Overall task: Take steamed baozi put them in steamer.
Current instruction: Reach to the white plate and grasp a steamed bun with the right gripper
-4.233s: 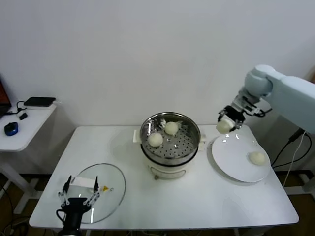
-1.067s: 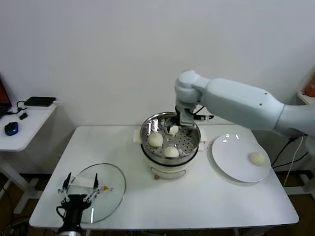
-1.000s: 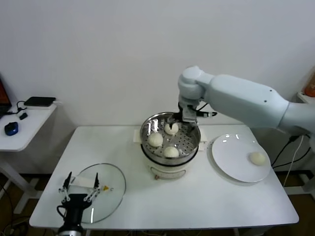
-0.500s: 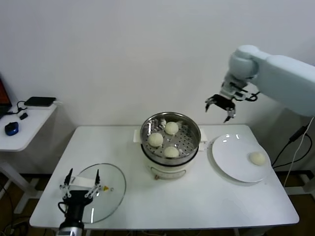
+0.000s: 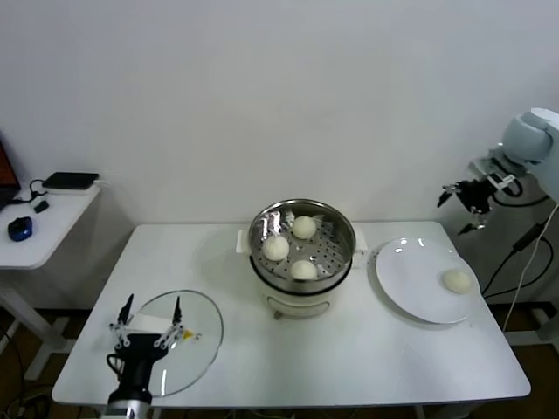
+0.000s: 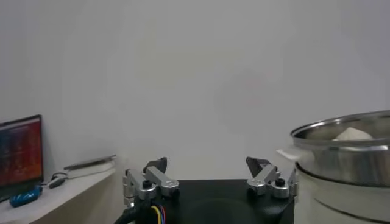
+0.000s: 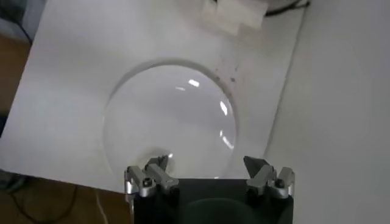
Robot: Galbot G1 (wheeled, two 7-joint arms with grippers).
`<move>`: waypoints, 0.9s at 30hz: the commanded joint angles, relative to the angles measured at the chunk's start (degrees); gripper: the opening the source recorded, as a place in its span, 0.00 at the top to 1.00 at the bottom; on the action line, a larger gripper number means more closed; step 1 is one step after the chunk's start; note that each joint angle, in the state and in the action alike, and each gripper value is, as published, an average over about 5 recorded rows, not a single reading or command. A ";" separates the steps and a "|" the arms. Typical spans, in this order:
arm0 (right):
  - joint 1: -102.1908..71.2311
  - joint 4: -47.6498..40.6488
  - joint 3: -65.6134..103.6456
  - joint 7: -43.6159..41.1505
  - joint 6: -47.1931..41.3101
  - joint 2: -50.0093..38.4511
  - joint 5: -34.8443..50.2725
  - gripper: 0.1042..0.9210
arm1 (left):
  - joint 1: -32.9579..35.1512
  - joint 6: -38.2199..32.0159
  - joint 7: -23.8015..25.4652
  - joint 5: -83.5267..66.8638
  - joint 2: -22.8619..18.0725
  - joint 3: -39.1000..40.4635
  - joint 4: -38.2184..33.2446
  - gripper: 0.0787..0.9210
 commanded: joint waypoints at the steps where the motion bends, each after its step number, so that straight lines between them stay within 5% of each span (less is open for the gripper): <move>1: -17.37 -9.37 16.93 0.21 -3.88 -2.13 -9.62 0.12 | -0.04 -0.15 0.08 -0.17 -0.05 0.23 -0.13 0.12; 14: -26.13 -21.36 30.51 3.40 -2.78 6.89 -24.56 0.12 | -0.17 0.16 0.06 -1.01 0.08 -0.54 -0.63 0.12; 27: -28.01 -25.83 32.75 5.31 -2.62 11.82 -28.98 0.12 | -0.47 1.08 0.51 -1.23 0.25 -1.42 -1.17 0.12</move>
